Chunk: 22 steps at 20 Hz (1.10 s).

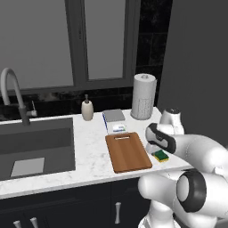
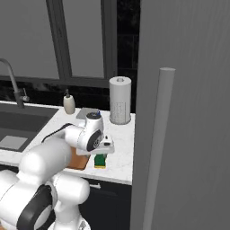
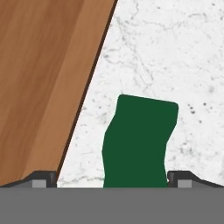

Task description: Pick up the sponge from the counter and clean the cutting board by briefly scrubbing or pressing down on the cutting board. Once finished, release the sponge.

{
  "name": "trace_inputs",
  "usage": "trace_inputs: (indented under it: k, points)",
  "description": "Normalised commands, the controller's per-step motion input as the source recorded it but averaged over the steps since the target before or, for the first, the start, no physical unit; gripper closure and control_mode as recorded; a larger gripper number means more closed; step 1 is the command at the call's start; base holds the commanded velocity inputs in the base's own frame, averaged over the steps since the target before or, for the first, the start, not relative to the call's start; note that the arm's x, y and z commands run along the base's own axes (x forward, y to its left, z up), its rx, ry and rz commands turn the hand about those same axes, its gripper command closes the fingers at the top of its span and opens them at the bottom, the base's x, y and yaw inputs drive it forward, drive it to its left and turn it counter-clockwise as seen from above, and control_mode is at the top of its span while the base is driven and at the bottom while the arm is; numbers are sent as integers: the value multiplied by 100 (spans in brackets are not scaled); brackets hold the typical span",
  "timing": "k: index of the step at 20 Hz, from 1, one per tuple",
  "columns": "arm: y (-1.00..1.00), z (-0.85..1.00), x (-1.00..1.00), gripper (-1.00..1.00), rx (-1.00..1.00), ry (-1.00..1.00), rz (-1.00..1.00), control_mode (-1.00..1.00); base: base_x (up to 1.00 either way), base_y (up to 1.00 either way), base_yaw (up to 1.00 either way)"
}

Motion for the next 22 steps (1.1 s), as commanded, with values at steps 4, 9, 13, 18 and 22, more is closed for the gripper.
trace_inputs:
  k: [4, 9, 13, 18, 22]
  points:
    - [-8, -17, 15, -100, 0, 5, 2, -100, 0, 0, 0]
    - [-11, -6, 22, -100, 0, 4, 0, -100, 0, 0, 0]
    - [-3, -11, 18, -100, 0, 2, 0, -100, 0, 0, 0]
    - [0, -22, 0, -100, 0, 1, 0, -100, 0, 0, 0]
    - [0, -35, 0, -100, 0, 5, 0, -100, 0, 0, 0]
